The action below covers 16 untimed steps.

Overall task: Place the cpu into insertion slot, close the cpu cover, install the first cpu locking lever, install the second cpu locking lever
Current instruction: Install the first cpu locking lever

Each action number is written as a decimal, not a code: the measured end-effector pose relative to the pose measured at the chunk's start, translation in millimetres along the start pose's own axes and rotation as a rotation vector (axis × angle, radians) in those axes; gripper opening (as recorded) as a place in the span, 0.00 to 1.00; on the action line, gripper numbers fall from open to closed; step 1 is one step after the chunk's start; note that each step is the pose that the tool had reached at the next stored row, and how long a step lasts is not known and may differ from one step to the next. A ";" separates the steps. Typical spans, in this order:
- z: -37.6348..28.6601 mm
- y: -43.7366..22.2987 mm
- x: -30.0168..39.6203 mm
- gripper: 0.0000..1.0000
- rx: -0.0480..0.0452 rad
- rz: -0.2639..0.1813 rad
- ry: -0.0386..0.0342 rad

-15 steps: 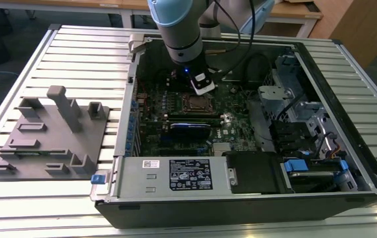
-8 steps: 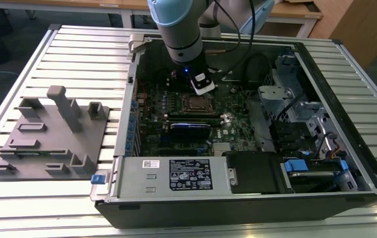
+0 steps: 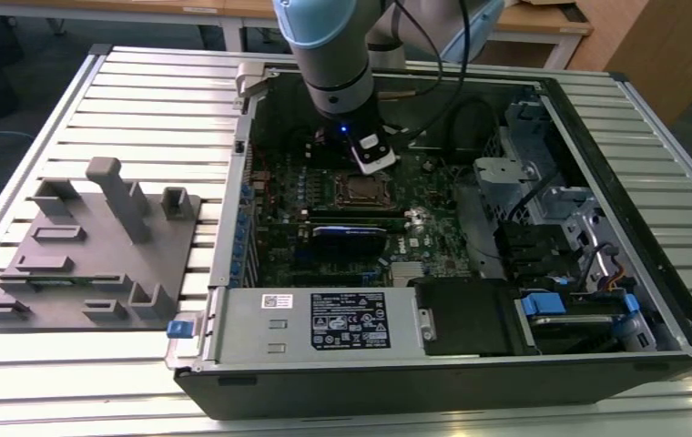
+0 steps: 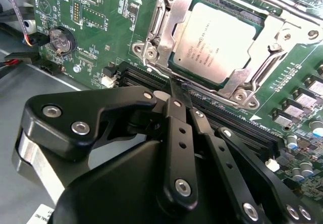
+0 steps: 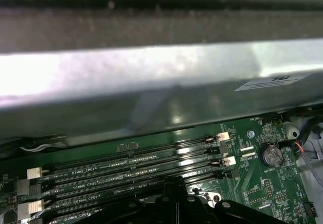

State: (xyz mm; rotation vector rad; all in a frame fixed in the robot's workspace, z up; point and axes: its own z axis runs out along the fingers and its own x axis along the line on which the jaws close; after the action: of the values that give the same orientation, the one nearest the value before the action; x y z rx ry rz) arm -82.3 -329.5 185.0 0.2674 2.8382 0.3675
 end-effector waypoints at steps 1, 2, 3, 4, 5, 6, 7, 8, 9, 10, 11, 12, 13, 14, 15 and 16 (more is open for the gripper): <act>-0.3 0.2 -0.1 0.10 -0.0003 0.000 0.0001; -0.6 0.3 -0.3 0.10 -0.0003 0.000 0.0004; -0.7 0.3 -0.6 0.10 -0.0001 0.000 0.0009; -0.8 0.4 -0.8 0.10 0.0001 0.000 0.0012; -1.1 0.4 -0.9 0.10 0.0003 0.000 0.0013; -1.3 0.5 -1.0 0.10 0.0004 0.000 0.0015; -1.6 0.6 -1.2 0.10 0.0005 0.000 0.0018; -1.7 0.7 -1.2 0.10 0.0005 0.000 0.0020; -1.8 0.7 -1.3 0.10 0.0004 0.000 0.0021; -2.1 0.8 -1.4 0.10 0.0007 0.000 0.0025; -2.3 0.8 -1.4 0.10 0.0008 0.000 0.0026; -2.3 0.8 -1.5 0.10 0.0007 0.000 0.0027; -2.2 0.8 -1.8 0.10 0.0006 0.000 0.0028; -2.1 0.9 -2.2 0.10 0.0007 0.000 0.0028; -2.0 1.0 -2.7 0.10 0.0008 0.000 0.0027; -1.8 1.1 -3.4 0.10 0.0008 0.000 0.0028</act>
State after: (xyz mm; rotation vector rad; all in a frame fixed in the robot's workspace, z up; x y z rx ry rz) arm -79.5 -329.6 187.7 0.2679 2.8412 0.3671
